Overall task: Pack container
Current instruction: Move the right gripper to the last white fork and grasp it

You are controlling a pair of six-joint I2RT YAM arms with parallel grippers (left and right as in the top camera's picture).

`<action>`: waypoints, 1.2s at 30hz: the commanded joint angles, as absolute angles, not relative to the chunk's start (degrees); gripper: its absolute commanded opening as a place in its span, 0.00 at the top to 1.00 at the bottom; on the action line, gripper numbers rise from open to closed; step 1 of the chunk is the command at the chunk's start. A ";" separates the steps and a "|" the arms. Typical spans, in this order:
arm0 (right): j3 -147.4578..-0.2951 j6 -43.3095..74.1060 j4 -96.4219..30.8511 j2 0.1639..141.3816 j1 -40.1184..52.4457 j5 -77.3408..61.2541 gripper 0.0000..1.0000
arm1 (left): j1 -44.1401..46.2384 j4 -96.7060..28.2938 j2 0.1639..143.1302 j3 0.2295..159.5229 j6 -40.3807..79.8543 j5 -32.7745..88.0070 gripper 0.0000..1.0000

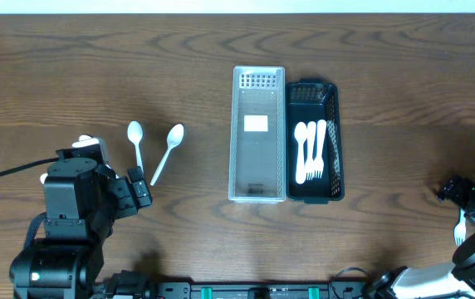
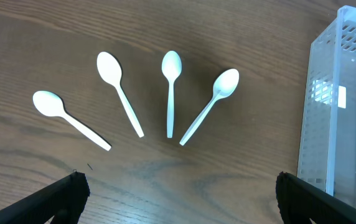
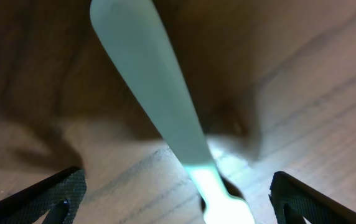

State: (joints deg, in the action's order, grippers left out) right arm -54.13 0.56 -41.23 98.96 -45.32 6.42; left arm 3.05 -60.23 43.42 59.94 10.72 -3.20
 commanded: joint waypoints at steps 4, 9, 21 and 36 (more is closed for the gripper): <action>-54.74 -0.97 -41.21 103.09 -45.84 3.81 0.03 | 2.92 -60.40 43.75 60.51 11.29 -3.49 0.02; -54.74 -0.93 -41.15 104.05 -45.78 3.22 0.11 | 2.92 -60.40 43.75 60.51 11.27 -3.49 0.02; -54.74 0.40 -41.34 104.05 -45.76 0.93 0.49 | 2.92 -60.40 43.75 60.51 11.27 -3.49 0.02; -55.13 2.35 -41.34 104.03 -45.56 -2.00 0.81 | 2.92 -60.40 43.75 60.51 11.27 -3.49 0.02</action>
